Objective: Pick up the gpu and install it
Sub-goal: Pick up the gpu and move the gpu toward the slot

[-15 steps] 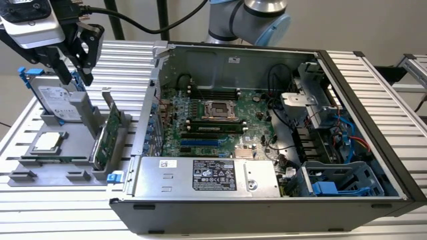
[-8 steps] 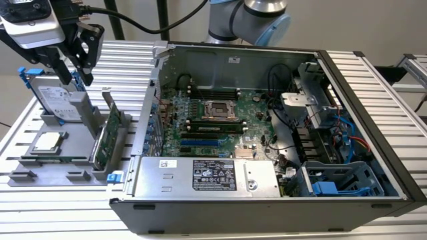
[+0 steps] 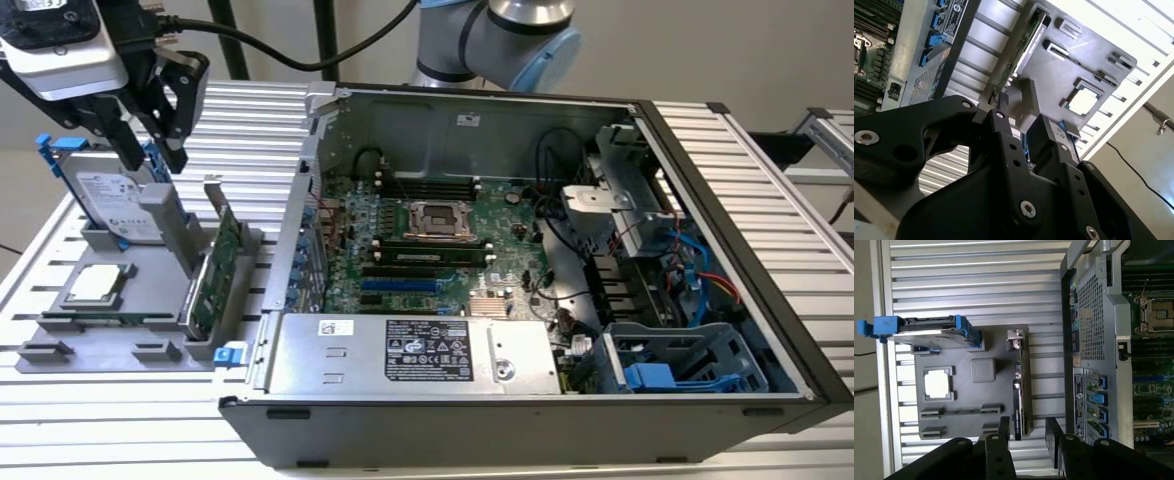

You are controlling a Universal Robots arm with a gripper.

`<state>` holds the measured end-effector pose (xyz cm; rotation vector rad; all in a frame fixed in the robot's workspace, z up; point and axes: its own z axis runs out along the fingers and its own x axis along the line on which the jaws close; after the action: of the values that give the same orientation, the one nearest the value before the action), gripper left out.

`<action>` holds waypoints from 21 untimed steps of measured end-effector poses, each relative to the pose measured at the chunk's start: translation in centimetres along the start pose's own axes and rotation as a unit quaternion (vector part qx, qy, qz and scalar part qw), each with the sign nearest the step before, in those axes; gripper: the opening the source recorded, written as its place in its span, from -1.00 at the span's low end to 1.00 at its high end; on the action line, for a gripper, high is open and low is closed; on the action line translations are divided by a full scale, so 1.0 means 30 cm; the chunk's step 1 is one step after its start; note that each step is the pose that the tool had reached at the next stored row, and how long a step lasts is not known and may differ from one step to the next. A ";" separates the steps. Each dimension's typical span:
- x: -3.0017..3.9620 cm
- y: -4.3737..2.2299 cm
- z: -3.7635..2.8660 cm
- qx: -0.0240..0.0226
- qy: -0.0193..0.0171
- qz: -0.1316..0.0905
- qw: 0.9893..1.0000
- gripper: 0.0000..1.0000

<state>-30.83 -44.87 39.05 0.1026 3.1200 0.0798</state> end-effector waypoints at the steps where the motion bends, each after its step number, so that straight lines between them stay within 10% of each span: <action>1: 0.000 0.000 0.000 0.000 0.000 0.000 1.000 1.00; 21: 0.000 -0.001 0.020 0.000 0.000 0.000 1.000 1.00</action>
<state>-30.83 -44.87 38.45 0.1026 3.1199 0.0800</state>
